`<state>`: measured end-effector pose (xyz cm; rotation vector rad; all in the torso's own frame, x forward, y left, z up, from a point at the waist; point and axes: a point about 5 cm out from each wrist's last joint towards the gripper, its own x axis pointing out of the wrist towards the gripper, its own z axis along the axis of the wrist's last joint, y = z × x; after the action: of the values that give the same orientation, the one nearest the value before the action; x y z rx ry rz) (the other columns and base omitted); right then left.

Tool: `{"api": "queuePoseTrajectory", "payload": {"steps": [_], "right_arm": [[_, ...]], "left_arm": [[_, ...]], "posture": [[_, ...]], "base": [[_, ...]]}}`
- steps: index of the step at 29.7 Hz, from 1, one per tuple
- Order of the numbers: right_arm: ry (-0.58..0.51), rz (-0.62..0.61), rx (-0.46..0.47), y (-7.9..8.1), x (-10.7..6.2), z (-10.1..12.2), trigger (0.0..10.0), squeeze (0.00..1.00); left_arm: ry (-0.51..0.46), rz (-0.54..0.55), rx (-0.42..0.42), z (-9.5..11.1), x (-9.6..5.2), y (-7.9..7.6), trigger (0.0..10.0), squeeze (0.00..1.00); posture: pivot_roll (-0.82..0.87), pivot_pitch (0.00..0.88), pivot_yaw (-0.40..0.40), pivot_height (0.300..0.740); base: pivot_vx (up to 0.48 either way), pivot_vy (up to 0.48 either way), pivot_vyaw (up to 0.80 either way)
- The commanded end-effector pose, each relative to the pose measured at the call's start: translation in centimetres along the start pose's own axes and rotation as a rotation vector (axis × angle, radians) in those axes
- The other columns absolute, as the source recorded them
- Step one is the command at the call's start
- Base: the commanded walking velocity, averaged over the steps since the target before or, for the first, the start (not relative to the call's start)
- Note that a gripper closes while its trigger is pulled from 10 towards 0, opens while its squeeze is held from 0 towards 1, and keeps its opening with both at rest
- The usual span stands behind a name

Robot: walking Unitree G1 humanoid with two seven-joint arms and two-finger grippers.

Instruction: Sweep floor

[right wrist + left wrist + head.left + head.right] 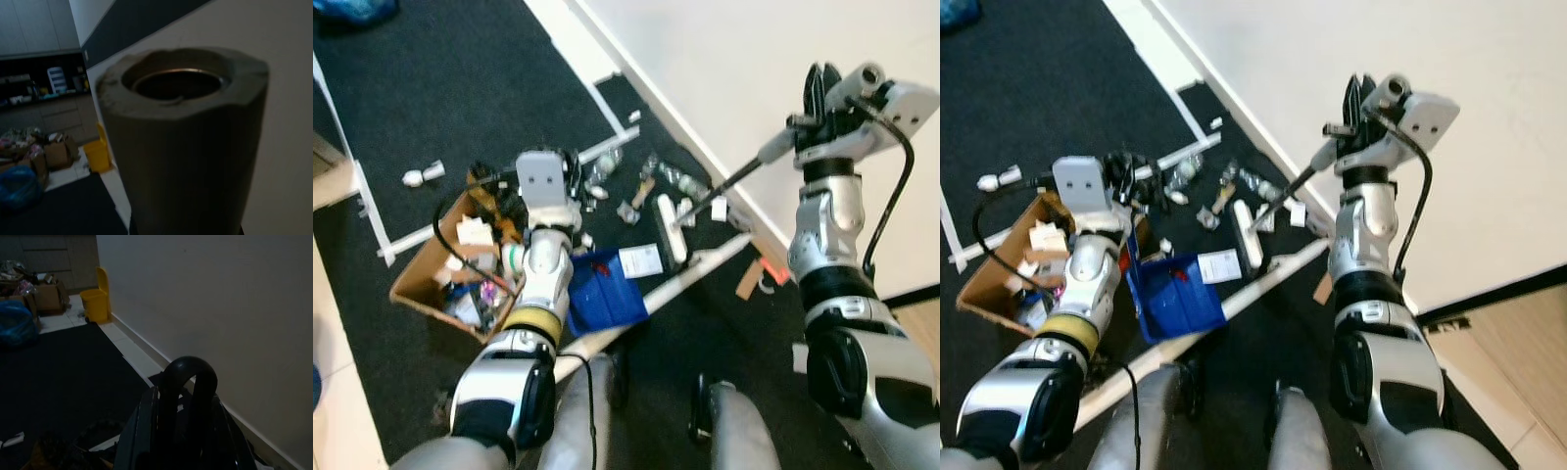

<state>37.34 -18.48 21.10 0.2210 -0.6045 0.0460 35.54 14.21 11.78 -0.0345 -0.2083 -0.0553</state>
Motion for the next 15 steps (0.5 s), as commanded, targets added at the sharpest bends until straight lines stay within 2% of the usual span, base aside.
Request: {"api": "queuePoseTrajectory", "payload": {"steps": [1,9,15], "right_arm": [[-0.060,-0.018,-0.029,-0.51,0.18,0.92,10.0,0.00],[-0.070,-0.026,-0.043,-0.61,0.20,1.13,10.0,0.00],[-0.072,-0.022,-0.049,-0.51,0.17,1.15,10.0,0.00]], "left_arm": [[0.058,-0.033,-0.055,-0.96,-0.22,-1.34,10.0,0.00],[0.068,-0.050,-0.019,-0.93,0.04,-1.56,10.0,0.00],[0.067,-0.064,-0.013,-1.15,-0.21,-1.78,10.0,0.00]], "posture": [[0.12,0.034,-0.033,0.740],[0.11,0.032,-0.032,0.740],[0.11,0.037,-0.039,0.740]], "base": [[0.000,0.000,0.00],[0.000,0.000,0.00],[0.348,0.000,0.00]]}}
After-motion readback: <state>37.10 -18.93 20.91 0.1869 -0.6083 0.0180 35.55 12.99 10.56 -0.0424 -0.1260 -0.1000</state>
